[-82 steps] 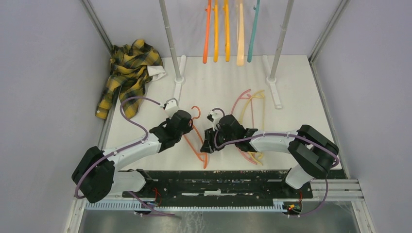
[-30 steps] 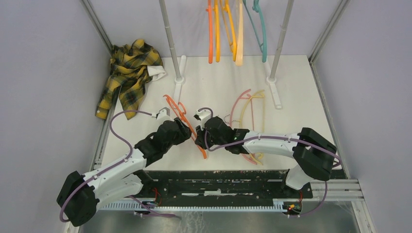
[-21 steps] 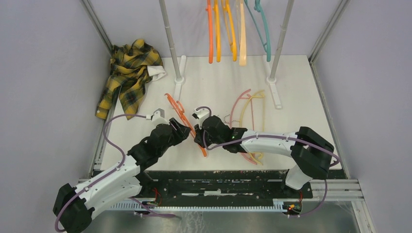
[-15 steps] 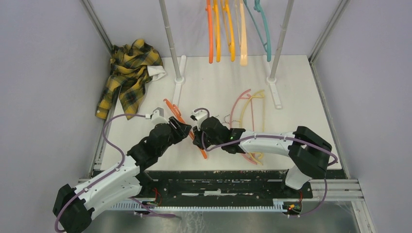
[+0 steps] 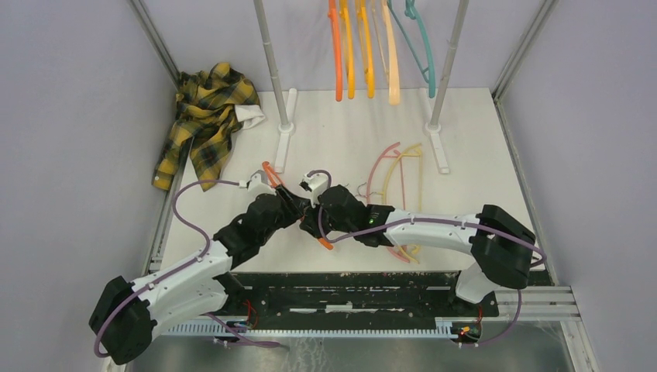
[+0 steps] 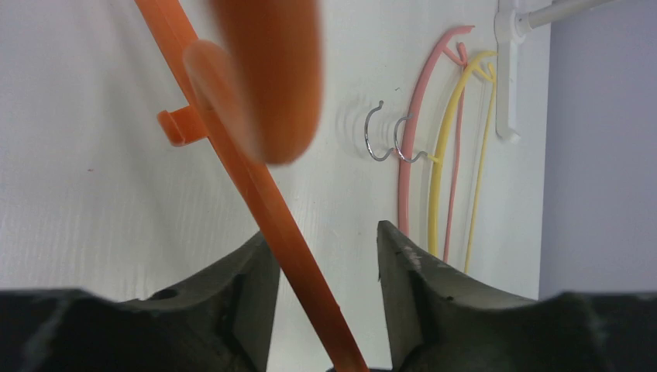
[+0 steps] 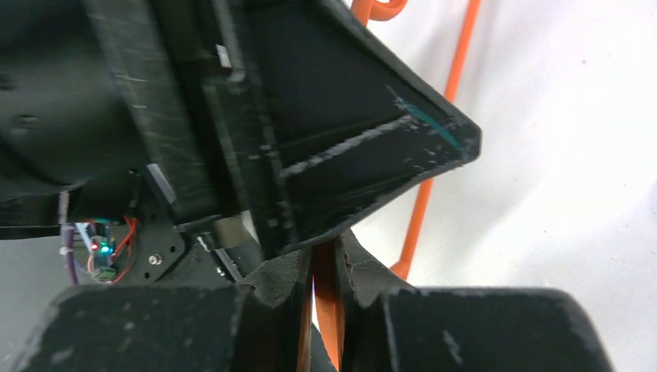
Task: Organize the hangers
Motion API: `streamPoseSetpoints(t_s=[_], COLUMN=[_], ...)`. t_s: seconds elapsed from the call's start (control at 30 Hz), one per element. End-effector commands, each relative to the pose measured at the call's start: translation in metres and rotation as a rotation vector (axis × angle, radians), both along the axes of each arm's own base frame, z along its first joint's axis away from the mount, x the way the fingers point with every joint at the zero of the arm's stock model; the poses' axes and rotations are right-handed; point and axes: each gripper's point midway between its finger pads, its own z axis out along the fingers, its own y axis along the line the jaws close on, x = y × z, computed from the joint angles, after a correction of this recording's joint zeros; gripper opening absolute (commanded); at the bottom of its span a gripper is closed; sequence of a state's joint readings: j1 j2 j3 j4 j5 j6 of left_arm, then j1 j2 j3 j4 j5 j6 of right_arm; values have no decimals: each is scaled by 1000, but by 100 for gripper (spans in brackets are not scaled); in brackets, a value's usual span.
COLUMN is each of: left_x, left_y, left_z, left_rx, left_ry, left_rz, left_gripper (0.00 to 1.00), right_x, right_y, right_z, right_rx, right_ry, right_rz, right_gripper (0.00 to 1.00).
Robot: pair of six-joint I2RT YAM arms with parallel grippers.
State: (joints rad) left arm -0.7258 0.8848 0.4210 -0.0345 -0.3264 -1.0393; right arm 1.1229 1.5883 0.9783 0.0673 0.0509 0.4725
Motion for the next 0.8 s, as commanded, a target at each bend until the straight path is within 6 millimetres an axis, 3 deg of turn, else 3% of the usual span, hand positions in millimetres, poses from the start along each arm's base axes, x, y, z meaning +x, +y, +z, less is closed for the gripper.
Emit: streamPoseSetpoints(t_s=[0.0, 0.23, 0.33, 0.43, 0.63, 0.7, 0.77], left_x=[13, 18, 17, 15, 15, 18, 23], left_y=[-11, -13, -13, -7, 24, 31, 31], left_z=[21, 17, 15, 14, 16, 21, 29], left_rx=[-74, -35, -1, 70, 254, 307, 350], left_ry=[-49, -47, -41, -29, -60, -75, -97], left_rz=[18, 14, -5, -18, 22, 31, 18], left_gripper=[50, 5, 3, 3, 3, 3, 3], right_x=[-3, -8, -8, -4, -10, -14, -17], right_y=[25, 19, 9, -16, -78, -96, -115], right_z=[70, 74, 74, 74, 95, 103, 112], right_rx=[196, 195, 164, 89, 20, 19, 26], right_ry=[-73, -78, -86, -110, -177, -191, -210], right_rz=[30, 30, 16, -39, -104, -120, -148], right_gripper=[6, 6, 7, 12, 55, 63, 66])
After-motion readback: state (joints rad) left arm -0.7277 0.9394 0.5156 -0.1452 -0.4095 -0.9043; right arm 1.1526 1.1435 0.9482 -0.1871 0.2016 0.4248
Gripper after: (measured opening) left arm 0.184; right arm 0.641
